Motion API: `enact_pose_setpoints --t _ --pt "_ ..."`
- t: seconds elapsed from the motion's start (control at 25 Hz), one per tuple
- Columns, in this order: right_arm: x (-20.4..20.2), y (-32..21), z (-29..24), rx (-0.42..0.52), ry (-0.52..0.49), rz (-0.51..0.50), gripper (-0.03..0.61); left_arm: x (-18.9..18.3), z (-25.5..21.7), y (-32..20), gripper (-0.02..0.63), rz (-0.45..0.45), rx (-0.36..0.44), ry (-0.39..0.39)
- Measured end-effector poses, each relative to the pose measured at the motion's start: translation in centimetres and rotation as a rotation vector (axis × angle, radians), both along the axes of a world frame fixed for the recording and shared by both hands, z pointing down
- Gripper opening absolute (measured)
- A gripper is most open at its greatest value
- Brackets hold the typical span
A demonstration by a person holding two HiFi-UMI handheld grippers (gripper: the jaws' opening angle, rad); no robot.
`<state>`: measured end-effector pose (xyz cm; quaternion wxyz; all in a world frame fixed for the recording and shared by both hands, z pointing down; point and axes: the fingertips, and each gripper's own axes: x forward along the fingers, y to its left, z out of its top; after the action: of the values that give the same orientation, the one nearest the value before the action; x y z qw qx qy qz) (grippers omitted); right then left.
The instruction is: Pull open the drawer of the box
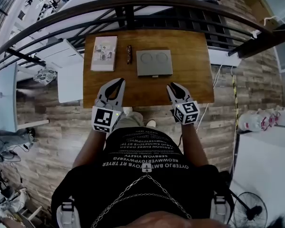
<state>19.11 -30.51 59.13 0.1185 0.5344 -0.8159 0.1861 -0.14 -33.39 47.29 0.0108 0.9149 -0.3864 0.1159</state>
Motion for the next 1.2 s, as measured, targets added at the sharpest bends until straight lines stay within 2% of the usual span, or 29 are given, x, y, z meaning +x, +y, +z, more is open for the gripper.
enact_pose_setpoints --t 0.2,0.44,0.92,1.2 --pt "0.0 -1.8 3.6 -0.083 -0.006 0.032 0.074 0.1 -0.3 -2.4 0.0 0.024 0.004 0.001" --pt "-0.4 -3.4 8.1 -0.169 0.01 0.043 0.075 -0.3 1.3 -4.1 -0.002 0.04 -0.039 -0.026" --pt "-0.5 -6.3 15.0 -0.314 0.044 0.032 0.086 -1.1 0.5 -7.3 0.0 0.019 -0.023 -0.02" --pt "-0.8 -8.1 18.6 -0.389 -0.006 0.059 0.118 -1.4 1.6 -8.6 0.0 0.005 -0.049 -0.043"
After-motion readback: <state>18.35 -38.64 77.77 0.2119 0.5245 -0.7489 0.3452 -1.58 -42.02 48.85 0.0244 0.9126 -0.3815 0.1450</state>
